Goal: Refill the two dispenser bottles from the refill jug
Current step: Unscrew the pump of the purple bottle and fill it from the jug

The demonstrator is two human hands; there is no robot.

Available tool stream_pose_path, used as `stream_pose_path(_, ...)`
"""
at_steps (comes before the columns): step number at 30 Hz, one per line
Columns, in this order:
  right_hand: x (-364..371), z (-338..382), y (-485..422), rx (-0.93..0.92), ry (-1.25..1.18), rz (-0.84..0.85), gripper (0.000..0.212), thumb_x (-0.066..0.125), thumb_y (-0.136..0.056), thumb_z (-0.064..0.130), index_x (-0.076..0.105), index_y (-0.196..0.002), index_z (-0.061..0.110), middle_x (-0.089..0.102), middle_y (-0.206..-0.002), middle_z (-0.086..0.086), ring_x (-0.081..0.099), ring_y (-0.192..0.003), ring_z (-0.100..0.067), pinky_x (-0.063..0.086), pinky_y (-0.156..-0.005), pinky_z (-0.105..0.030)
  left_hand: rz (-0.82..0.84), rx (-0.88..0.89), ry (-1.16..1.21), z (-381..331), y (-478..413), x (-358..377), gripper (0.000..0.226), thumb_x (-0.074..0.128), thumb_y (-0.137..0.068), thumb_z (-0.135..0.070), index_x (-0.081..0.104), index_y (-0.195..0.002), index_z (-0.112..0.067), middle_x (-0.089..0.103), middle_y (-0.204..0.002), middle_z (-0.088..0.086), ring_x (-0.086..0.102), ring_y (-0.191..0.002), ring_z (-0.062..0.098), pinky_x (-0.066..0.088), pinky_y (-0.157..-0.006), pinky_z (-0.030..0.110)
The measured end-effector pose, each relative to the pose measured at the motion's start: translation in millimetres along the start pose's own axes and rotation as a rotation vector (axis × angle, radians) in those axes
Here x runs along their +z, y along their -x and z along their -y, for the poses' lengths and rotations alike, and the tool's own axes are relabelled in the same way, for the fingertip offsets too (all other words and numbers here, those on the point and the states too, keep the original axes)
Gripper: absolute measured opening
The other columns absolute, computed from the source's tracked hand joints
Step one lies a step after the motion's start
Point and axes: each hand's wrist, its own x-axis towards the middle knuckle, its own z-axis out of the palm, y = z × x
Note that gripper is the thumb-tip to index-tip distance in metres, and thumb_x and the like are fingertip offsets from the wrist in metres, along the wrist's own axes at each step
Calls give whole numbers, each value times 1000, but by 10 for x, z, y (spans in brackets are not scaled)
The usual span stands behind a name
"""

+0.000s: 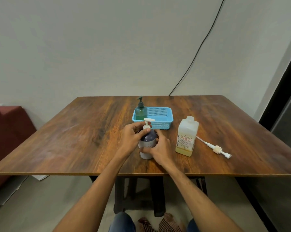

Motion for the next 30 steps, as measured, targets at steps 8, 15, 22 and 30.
stream_pose_path(8,16,-34,-9,-5,-26,-13,81,93,-61,33,51,-131,34,63,-123,14,59,-111,-4,50,-87,-17,-64,27,-1,55,10,34,30,75,-86,-10,72,-116,-5,76,-109,3,71,-105,17,57,-94,44)
stream_pose_path(15,60,-29,2,18,13,-57,84,92,-61,35,51,-134,32,63,-129,9,58,-115,-7,52,-93,-25,-234,29,-53,17,42,141,36,89,-72,-24,76,-103,-10,77,-98,1,73,-92,13,62,-81,39)
stream_pose_path(22,56,-33,-21,34,1,-25,78,89,-70,22,49,-137,27,61,-130,6,58,-120,-10,40,-80,-3,-19,-54,-24,-63,68,158,42,72,-90,-30,61,-127,-15,69,-118,-5,67,-109,9,58,-90,28)
stream_pose_path(30,57,-49,-19,10,-25,-37,81,94,-59,35,51,-128,33,61,-120,17,59,-110,-3,51,-89,-20,60,-64,150,-50,-15,-84,31,68,-89,1,67,-120,1,73,-117,8,69,-111,18,57,-91,29)
